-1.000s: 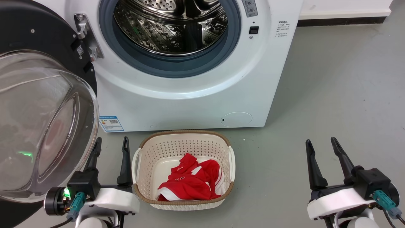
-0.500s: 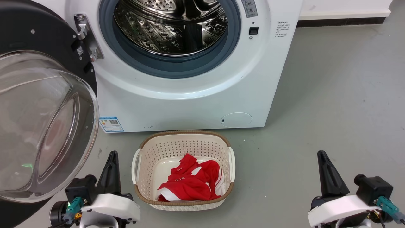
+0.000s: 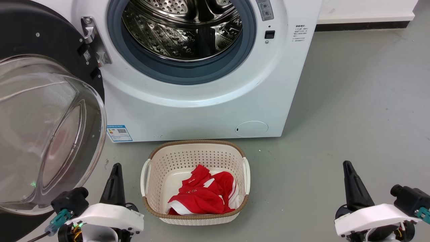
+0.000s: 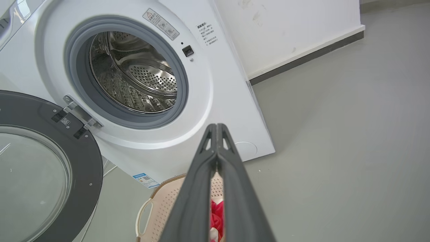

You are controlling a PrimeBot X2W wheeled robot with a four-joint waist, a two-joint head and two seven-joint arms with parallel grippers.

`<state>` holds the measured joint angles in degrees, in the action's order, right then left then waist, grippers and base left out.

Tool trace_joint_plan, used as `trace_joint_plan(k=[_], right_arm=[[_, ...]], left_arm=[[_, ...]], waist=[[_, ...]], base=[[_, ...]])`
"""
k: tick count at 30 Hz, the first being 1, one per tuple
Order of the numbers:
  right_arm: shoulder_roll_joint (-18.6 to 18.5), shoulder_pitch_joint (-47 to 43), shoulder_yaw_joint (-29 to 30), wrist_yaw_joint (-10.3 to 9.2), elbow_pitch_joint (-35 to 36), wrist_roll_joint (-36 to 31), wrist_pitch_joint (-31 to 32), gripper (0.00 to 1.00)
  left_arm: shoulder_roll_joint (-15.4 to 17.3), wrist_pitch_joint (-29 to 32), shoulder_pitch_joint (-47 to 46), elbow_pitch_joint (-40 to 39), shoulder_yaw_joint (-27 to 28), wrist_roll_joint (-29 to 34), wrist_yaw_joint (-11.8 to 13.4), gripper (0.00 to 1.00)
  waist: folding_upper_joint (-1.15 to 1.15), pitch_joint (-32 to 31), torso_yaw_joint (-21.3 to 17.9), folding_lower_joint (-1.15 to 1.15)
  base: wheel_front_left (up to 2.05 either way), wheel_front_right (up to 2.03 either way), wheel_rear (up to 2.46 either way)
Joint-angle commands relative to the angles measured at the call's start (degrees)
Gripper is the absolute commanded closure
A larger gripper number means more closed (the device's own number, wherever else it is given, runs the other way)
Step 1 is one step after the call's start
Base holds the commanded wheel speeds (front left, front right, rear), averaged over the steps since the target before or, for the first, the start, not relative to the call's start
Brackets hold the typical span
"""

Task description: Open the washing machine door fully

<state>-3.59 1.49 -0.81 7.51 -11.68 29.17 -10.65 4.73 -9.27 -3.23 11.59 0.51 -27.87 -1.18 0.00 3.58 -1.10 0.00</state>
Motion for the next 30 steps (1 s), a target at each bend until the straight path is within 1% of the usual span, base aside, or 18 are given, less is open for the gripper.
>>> trace_joint_plan(k=[1,7,8,21,22,30], right_arm=[[-0.5,1.7,0.2,0.00,0.5,2.2,0.3,1.00],[-0.7,1.9,0.4,0.00,0.3,8.0,1.5,1.00],[-0.8,2.1,0.6,0.00,0.2,10.7,2.1,1.00],[-1.0,2.7,1.2,0.00,-0.2,21.5,4.5,1.00],[-1.0,2.8,1.4,0.00,-0.3,23.8,5.0,1.00],[-1.1,3.0,1.8,-0.01,-0.5,29.5,6.4,1.00]], left_arm=[[0.0,0.3,-1.4,-0.5,0.4,-2.0,-0.4,1.00],[-0.2,1.7,-1.6,-0.3,0.9,-7.6,-1.0,1.00],[-0.2,2.3,-1.6,-0.2,1.1,-10.3,-1.2,1.00],[-0.6,5.0,-2.0,0.3,2.1,-20.9,-2.2,1.00],[-0.6,5.6,-2.1,0.4,2.3,-23.1,-2.4,1.00],[-0.8,7.0,-2.3,0.7,2.9,-28.8,-3.0,1.00]], waist=[[0.00,0.0,0.0,0.00],[0.00,-0.2,0.1,0.00],[0.00,-0.3,0.1,0.00],[0.00,-0.7,0.2,0.00],[0.00,-0.8,0.3,0.00],[0.00,-1.1,0.4,0.00]], base=[[0.00,0.00,0.00],[0.00,0.00,0.00],[0.00,0.00,0.00],[0.00,0.00,0.00],[0.00,0.00,0.00],[0.00,0.00,0.00]])
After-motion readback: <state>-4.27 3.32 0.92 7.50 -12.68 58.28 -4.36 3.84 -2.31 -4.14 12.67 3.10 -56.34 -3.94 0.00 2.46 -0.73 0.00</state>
